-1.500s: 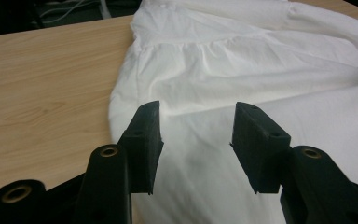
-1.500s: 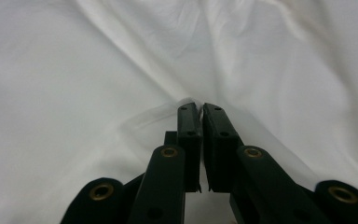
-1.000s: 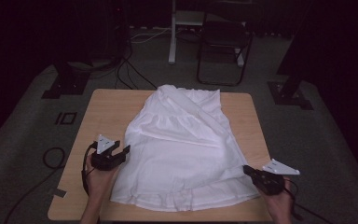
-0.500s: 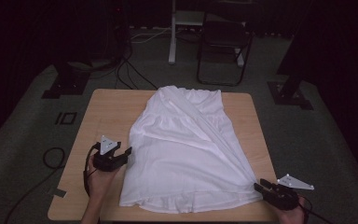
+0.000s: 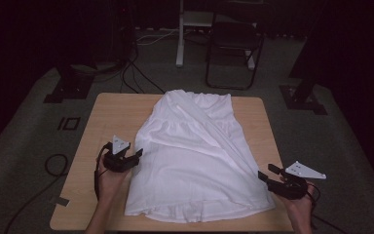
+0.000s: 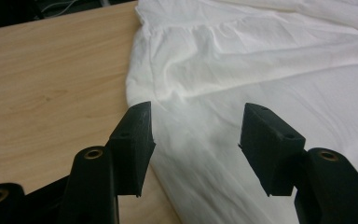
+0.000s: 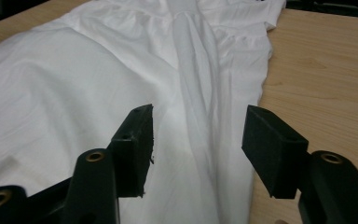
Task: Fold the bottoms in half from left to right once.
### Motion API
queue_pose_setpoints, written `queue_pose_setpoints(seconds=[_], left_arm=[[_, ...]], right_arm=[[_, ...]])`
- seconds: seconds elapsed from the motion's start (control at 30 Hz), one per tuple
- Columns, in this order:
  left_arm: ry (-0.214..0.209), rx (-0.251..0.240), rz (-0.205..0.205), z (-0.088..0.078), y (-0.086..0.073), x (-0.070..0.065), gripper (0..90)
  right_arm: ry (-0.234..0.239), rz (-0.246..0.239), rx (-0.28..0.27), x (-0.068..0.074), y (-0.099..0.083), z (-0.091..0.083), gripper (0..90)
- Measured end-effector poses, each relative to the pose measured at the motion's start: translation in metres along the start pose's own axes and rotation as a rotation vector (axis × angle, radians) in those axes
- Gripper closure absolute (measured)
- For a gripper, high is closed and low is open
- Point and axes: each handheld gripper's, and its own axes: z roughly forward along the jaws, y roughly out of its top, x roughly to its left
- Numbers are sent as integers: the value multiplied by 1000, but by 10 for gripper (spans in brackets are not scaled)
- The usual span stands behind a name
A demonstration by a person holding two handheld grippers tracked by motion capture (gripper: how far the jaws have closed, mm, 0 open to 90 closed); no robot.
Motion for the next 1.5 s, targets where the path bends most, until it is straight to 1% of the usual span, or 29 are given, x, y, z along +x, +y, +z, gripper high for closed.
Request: queue_pose_setpoints(seconds=[0.07,0.13,0.2,0.3,0.4,0.43,0.5,0.53,0.6,0.67,0.7,0.73,0.77,0.8,0.83,0.87,0.9,0.93,0.97,1.0,1.03,1.1,1.13,1.2,1.27,1.33,1.37,1.4,1.5], left_arm=[[5,-9,-6,5,3,4,441],[-25,-2,-21,11,7,10,420],[-31,-3,-48,19,11,17,404],[-31,15,-115,38,14,32,392],[-38,47,-239,58,9,46,376],[-32,61,-263,65,6,49,368],[-24,97,-280,77,1,51,366],[-18,112,-278,82,-1,50,365],[-16,131,-289,90,-5,50,364],[-25,144,-305,95,-8,51,365],[-34,154,-312,98,-10,51,373],[-44,144,-310,99,-11,50,392],[-49,147,-297,99,-10,50,416],[-60,155,-287,98,-10,49,487],[-66,165,-256,97,-11,48,646],[-57,175,-229,96,-11,47,842],[-59,170,-224,93,-12,47,894],[-64,153,-230,89,-12,47,900],[-67,140,-227,84,-11,48,900],[-77,124,-224,78,-11,48,900],[-91,110,-216,72,-10,47,900],[-88,105,-164,62,-9,42,900],[-86,114,-138,59,-10,38,900],[-84,130,-110,54,-13,33,900],[-84,141,-96,50,-19,29,900],[-77,158,-70,45,-27,24,900],[-84,165,-59,41,-31,22,900],[-80,167,-51,37,-34,20,900],[-75,163,-45,22,-45,14,900]], right_arm=[[-4,-12,11,0,5,18,448],[6,-13,29,-1,9,35,456],[19,-28,44,-3,16,55,462],[26,-29,70,-6,30,88,439],[28,-21,92,-7,43,121,400],[30,-21,103,-6,47,131,388],[16,-41,120,-2,53,151,353],[14,-50,128,0,57,160,331],[5,-55,153,3,61,178,290],[-8,-63,176,5,64,193,287],[-28,-77,193,6,64,199,292],[-54,-90,213,5,65,205,323],[-87,-99,230,4,65,208,411],[-105,-101,244,1,65,209,560],[-106,-86,253,-3,65,208,722],[-136,-73,250,-8,66,204,823],[-169,-55,227,-13,67,197,881],[-180,-26,188,-20,68,189,887],[-197,-7,158,-26,69,180,888],[-218,7,139,-32,70,173,888],[-225,23,126,-38,69,167,887],[-210,70,136,-50,62,163,885],[-206,71,158,-52,57,164,884],[-205,56,209,-54,42,169,884],[-192,64,240,-55,27,170,884],[-166,93,217,-55,17,165,885],[-153,107,216,-55,14,161,885],[-145,107,219,-53,12,157,883],[-135,82,225,-43,4,145,880]])
